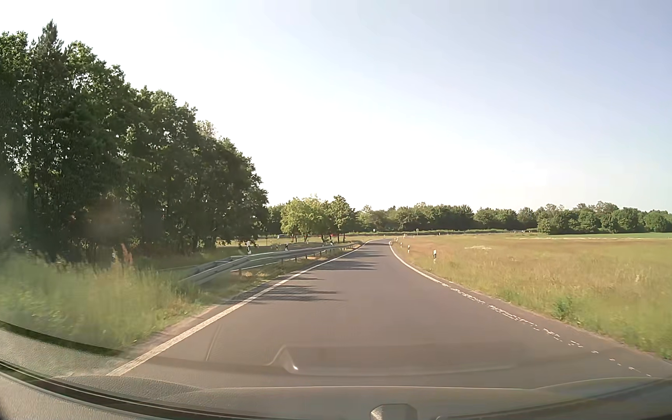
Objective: Follow the waypoints while adhering to traffic rules and regulations
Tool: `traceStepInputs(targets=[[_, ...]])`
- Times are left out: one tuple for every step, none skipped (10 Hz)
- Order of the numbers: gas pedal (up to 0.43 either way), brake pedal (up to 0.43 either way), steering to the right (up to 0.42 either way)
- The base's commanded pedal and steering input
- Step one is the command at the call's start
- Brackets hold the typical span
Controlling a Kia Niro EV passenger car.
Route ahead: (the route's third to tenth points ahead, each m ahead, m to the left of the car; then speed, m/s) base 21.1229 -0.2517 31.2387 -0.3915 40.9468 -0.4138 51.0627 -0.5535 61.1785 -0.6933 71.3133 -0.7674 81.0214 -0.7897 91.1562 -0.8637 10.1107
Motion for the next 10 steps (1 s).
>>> traceStepInputs(targets=[[0.319, 0.030, 0.001], [0.319, 0.030, 0.001], [0.319, 0.030, 0.001], [0.319, 0.030, 0.001], [0.319, 0.030, 0.001], [0.319, 0.030, 0.001], [0.319, 0.030, 0.001], [0.319, 0.030, 0.001], [0.319, 0.030, 0.002], [0.319, 0.030, 0.002]])
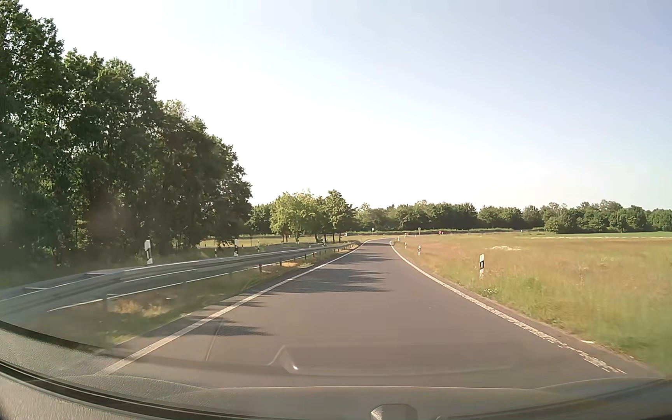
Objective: Follow the waypoints while adhering to traffic rules and regulations
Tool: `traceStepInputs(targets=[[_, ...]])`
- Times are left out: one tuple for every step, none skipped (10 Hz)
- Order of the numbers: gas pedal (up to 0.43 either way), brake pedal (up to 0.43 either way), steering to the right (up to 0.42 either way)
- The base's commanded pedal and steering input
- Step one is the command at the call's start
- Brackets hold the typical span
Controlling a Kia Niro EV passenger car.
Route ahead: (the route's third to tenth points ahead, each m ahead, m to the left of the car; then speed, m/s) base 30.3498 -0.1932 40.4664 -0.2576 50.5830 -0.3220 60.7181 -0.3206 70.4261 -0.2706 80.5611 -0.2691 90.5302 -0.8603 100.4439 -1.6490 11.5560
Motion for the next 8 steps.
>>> traceStepInputs(targets=[[0.319, 0.030, 0.002], [0.319, 0.030, 0.003], [0.319, 0.030, 0.004], [0.319, 0.030, 0.005], [0.319, 0.030, 0.005], [0.319, 0.030, 0.005], [0.319, 0.030, 0.005], [0.319, 0.030, 0.005]])
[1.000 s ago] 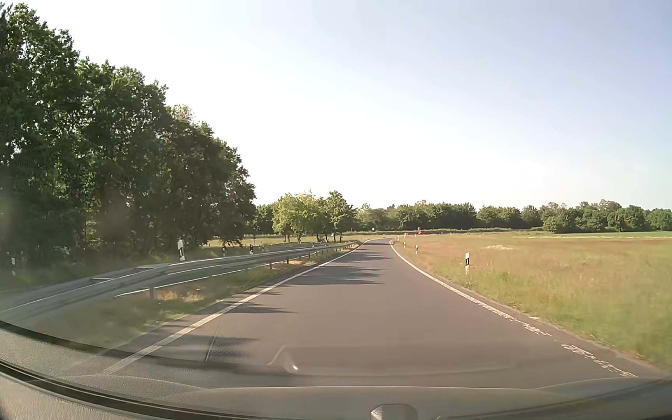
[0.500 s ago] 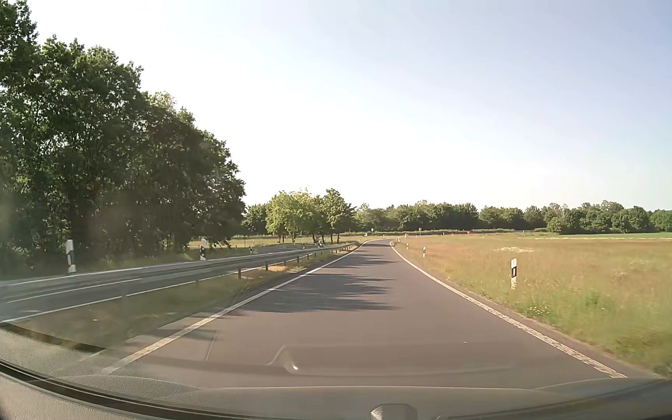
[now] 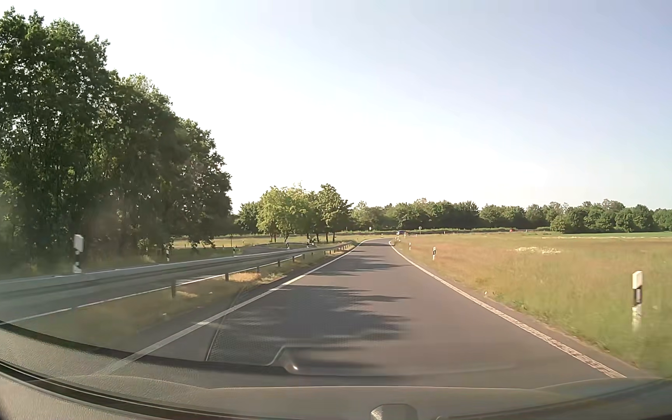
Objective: Follow the waypoints while adhering to traffic rules and regulations
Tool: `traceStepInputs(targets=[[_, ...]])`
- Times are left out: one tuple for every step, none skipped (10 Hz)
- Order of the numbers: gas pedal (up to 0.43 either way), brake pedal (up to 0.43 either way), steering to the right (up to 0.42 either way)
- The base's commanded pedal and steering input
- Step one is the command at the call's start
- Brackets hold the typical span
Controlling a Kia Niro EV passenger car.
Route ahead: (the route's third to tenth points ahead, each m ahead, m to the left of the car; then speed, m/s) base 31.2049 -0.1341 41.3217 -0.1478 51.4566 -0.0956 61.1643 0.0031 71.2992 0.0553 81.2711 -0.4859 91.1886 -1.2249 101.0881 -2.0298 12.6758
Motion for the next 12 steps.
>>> traceStepInputs(targets=[[0.319, 0.030, 0.005], [0.319, 0.030, 0.005], [0.319, 0.030, 0.005], [0.311, 0.030, 0.005], [0.311, 0.030, 0.005], [0.311, 0.030, 0.005], [0.311, 0.030, 0.005], [0.311, 0.030, 0.004], [0.311, 0.030, 0.005], [0.311, 0.030, 0.004], [0.311, 0.030, 0.004], [0.311, 0.030, 0.005]])
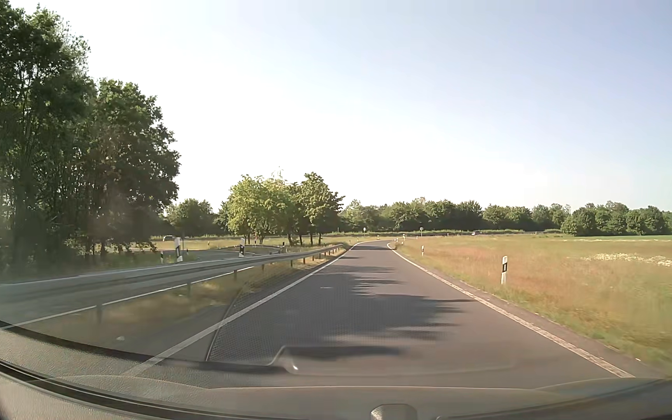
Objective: Follow the waypoints while adhering to traffic rules and regulations
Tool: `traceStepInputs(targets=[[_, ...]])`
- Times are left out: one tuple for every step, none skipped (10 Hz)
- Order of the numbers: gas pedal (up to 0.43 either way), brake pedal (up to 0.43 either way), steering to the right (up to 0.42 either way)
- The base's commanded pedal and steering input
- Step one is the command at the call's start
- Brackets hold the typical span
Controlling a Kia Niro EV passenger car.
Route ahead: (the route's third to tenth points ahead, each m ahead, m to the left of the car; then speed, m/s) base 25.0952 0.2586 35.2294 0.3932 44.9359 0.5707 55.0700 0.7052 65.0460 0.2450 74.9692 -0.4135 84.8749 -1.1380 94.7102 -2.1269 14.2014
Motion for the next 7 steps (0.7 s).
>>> traceStepInputs(targets=[[0.311, 0.030, 0.005], [0.311, 0.030, 0.005], [0.311, 0.030, 0.004], [0.311, 0.030, 0.005], [0.311, 0.030, 0.005], [0.311, 0.030, 0.004], [0.311, 0.030, 0.004]])
